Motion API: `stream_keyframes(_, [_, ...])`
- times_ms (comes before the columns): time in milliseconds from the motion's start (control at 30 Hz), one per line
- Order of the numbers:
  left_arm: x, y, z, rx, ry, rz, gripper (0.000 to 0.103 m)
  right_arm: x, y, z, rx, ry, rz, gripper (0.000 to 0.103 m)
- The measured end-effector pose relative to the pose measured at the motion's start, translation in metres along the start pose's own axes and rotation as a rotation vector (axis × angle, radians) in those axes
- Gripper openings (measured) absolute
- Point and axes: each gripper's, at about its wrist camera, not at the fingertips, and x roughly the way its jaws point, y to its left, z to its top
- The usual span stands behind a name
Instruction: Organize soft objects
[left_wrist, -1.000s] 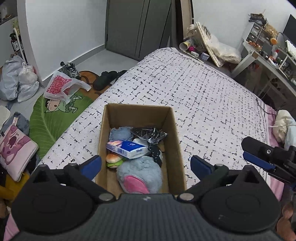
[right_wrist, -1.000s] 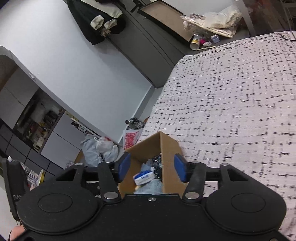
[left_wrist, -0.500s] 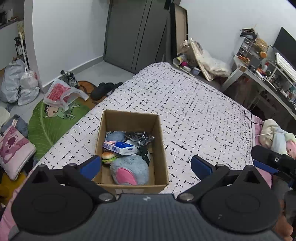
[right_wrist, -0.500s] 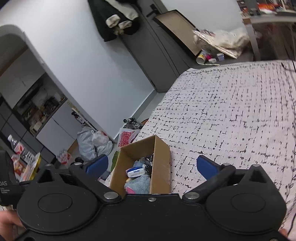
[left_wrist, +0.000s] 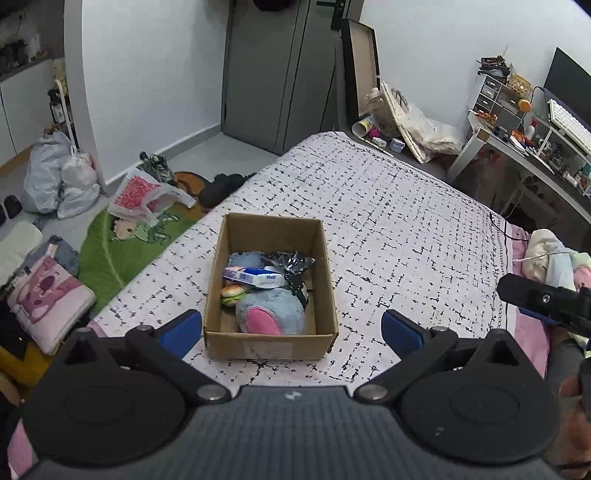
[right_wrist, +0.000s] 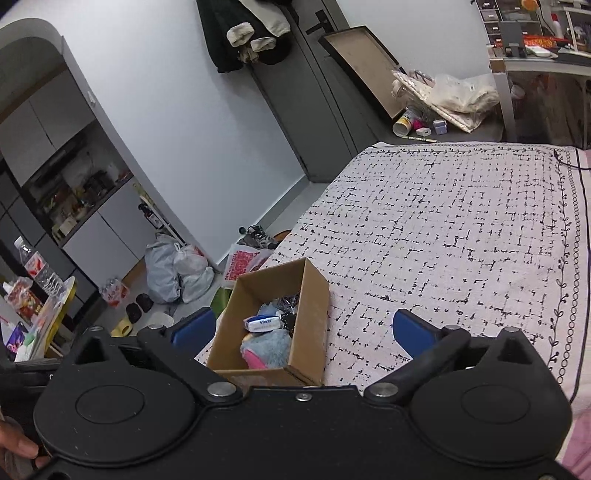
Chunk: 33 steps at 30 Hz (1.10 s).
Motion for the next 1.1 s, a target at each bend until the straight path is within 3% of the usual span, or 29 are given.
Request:
stream_keyframes(667, [-0.03,-0.029,-0.028,0.077,-0.031,-0.036,0.102,-0.043,0.003,-0.039,-0.091,0.003,-0.035,0.103])
stream_keyframes(1100, [-0.033,-0.023,-0.043,0.095,-0.017,-0.03,0.102,-0.052,-0.002,-0.052,-0.091,0.013,-0.062,0.103])
